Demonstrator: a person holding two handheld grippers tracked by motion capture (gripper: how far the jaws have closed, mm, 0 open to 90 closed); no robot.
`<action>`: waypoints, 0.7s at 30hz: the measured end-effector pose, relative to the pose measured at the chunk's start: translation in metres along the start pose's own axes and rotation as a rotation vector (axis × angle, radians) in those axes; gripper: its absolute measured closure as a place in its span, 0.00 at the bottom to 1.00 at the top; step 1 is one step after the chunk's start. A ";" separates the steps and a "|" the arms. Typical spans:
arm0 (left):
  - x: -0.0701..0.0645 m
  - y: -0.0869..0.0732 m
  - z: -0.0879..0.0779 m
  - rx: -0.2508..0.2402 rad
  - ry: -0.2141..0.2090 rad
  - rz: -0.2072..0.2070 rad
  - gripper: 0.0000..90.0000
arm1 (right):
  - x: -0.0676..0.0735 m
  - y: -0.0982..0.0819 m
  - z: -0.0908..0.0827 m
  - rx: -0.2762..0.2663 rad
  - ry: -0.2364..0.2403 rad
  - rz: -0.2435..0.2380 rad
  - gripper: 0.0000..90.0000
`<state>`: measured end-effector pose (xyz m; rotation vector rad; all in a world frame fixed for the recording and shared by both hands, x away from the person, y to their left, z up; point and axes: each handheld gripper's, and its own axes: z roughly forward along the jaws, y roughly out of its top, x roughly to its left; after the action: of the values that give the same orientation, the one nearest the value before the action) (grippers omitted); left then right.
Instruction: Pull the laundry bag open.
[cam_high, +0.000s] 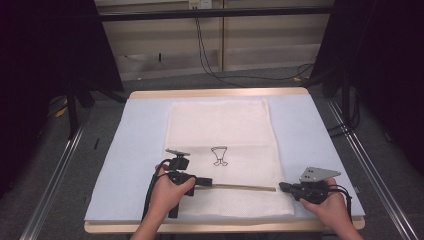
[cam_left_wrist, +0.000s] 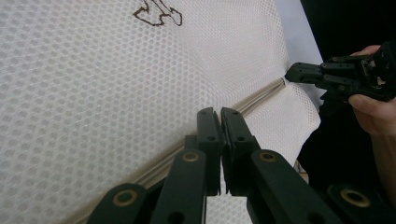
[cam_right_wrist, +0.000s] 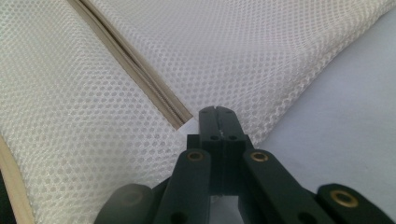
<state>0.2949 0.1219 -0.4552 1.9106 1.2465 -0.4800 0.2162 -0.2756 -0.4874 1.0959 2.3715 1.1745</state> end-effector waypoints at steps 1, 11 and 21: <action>0.000 -0.001 -0.001 -0.006 -0.002 -0.008 0.97 | 0.000 0.000 0.000 0.002 -0.002 -0.002 1.00; 0.003 -0.002 -0.004 -0.007 -0.010 -0.016 0.97 | -0.001 0.000 0.000 0.003 0.000 0.000 1.00; 0.011 -0.004 -0.017 -0.016 0.006 -0.024 0.97 | -0.001 0.000 0.000 0.002 0.006 0.008 1.00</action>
<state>0.2939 0.1423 -0.4536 1.8864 1.2748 -0.4757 0.2170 -0.2762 -0.4874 1.1051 2.3753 1.1798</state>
